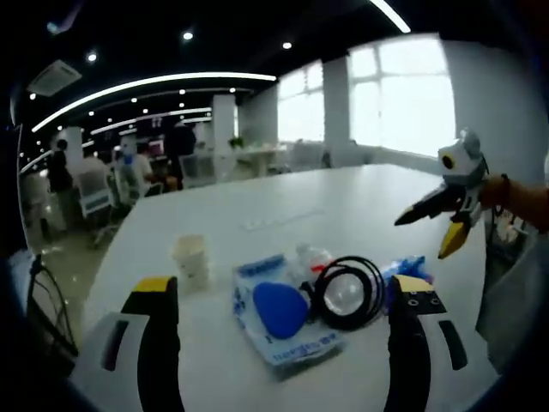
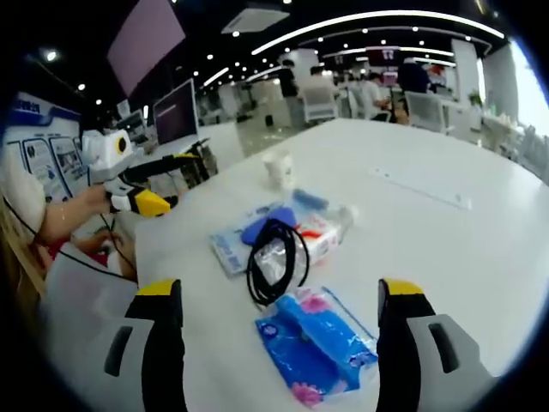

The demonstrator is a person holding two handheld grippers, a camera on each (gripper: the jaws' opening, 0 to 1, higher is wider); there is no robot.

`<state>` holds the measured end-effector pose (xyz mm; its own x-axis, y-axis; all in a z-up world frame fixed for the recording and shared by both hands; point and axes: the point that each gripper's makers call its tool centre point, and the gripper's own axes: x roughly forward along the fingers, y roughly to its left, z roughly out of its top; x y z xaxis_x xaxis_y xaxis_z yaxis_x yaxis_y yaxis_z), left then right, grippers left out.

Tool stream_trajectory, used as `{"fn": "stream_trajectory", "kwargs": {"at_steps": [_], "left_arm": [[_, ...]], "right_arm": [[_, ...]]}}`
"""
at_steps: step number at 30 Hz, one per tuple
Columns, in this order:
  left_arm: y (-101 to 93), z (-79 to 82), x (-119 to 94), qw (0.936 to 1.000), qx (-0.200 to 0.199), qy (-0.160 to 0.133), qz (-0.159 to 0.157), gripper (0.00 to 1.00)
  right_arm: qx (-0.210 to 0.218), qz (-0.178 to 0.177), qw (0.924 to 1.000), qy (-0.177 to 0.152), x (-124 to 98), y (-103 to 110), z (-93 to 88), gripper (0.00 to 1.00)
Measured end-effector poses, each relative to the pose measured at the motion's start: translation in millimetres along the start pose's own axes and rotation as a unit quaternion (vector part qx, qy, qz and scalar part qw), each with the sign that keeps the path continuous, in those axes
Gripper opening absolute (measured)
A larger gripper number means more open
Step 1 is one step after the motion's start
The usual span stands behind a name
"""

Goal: Arrange the tabletop items into an orderly group along one side of the table until the central work area is clear of visible clutter.

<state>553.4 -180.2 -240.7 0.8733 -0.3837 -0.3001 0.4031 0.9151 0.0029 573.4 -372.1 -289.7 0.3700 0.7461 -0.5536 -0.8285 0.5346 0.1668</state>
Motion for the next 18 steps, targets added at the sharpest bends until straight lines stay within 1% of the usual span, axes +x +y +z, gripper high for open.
{"fn": "stream_trajectory", "kwargs": {"at_steps": [1, 2, 3, 6, 8, 11, 13, 16, 18], "left_arm": [[-2.2, 0.5, -2, 1.0000, -0.001, -0.001, -0.001, 0.99], [-4.3, 1.0, -4, 1.0000, -0.004, -0.002, -0.001, 0.99], [-6.2, 1.5, -5, 1.0000, -0.004, -0.003, -0.002, 0.99], [-10.6, 6.2, -11, 0.9999, -0.008, -0.011, -0.005, 0.99], [-16.7, 4.2, -14, 0.9994, -0.029, -0.006, -0.016, 0.99], [-21.6, 2.8, -18, 0.9996, -0.022, -0.005, -0.017, 0.99], [-23.9, 1.5, -20, 0.9998, -0.016, -0.001, -0.015, 0.99], [-26.5, 3.5, -22, 0.9998, -0.013, -0.004, -0.017, 0.99], [-26.2, 5.5, -24, 0.9998, -0.013, -0.006, -0.011, 0.99]], "right_arm": [[-0.008, -0.003, 0.9999, 0.010, 1, -2, -4.9, 0.93], [-0.010, -0.004, 0.9999, 0.013, 2, -2, -6.7, 0.93], [-0.012, -0.003, 0.9997, 0.021, 4, -2, -12.8, 0.93], [-0.011, 0.001, 0.9996, 0.028, 6, -2, -20.2, 0.92], [-0.012, 0.004, 0.9994, 0.031, 7, -1, -25.1, 0.91], [-0.022, 0.006, 0.9985, 0.051, 10, -1, -38.0, 0.89], [-0.026, 0.006, 0.9981, 0.055, 11, -2, -43.0, 0.86], [-0.025, 0.009, 0.9979, 0.059, 13, -3, -49.1, 0.82], [-0.026, 0.007, 0.9976, 0.064, 15, -6, -53.6, 0.78]]}}
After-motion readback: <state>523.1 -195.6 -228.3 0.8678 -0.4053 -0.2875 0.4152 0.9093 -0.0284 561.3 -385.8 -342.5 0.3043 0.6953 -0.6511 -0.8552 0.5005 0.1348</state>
